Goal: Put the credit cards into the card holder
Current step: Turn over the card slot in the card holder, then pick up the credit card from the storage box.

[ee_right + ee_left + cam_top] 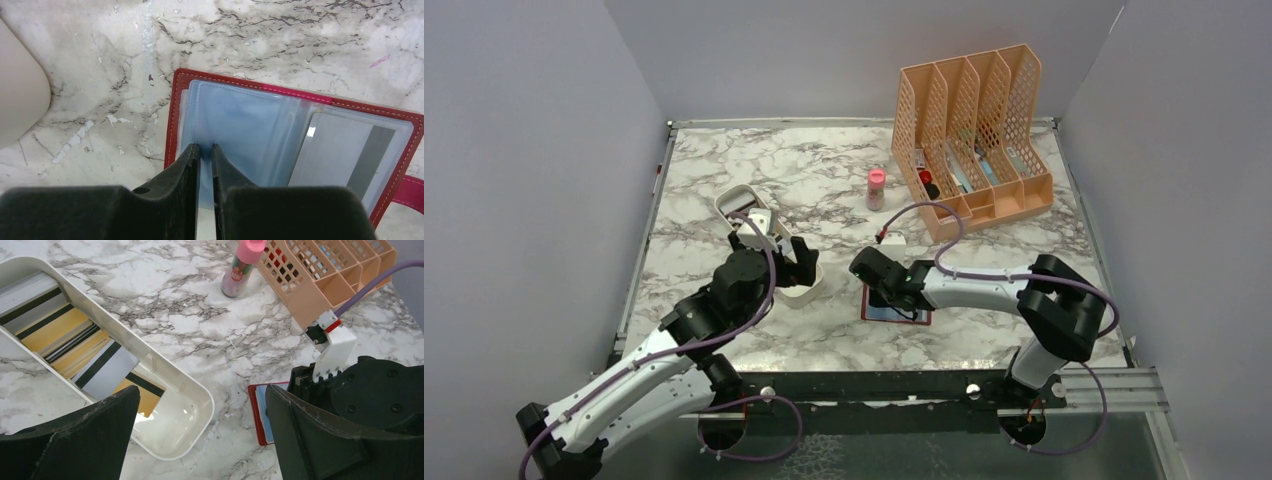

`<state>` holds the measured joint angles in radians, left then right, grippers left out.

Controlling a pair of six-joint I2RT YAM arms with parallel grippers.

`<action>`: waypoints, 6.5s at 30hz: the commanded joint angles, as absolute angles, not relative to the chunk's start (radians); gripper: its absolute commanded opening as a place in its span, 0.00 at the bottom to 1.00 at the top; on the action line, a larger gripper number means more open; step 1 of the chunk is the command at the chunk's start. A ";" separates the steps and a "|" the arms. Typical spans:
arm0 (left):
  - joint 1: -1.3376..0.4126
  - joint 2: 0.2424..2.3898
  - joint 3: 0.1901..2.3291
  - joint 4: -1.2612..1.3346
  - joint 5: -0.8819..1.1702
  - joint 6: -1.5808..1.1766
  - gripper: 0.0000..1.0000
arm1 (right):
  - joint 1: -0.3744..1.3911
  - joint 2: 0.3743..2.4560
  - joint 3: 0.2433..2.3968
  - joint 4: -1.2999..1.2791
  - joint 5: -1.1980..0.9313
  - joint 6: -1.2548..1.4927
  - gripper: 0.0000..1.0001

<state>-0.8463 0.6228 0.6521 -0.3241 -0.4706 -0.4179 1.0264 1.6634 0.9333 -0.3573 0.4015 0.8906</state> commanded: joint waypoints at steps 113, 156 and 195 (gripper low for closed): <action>-0.124 1.527 1.097 -0.327 -0.081 0.585 0.54 | 0.897 0.940 0.400 -0.217 0.226 0.821 0.22; -0.131 1.746 1.040 -0.034 -0.190 0.795 0.18 | 0.897 0.918 0.401 -0.226 0.230 0.838 0.23; -0.168 1.580 1.165 -0.301 -0.137 0.445 0.00 | 0.897 0.902 0.385 -0.212 0.193 0.846 0.24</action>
<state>-0.1596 1.6497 1.1347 -0.2848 -0.1478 0.5598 0.8951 0.9157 0.3843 -0.2260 0.1982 0.8375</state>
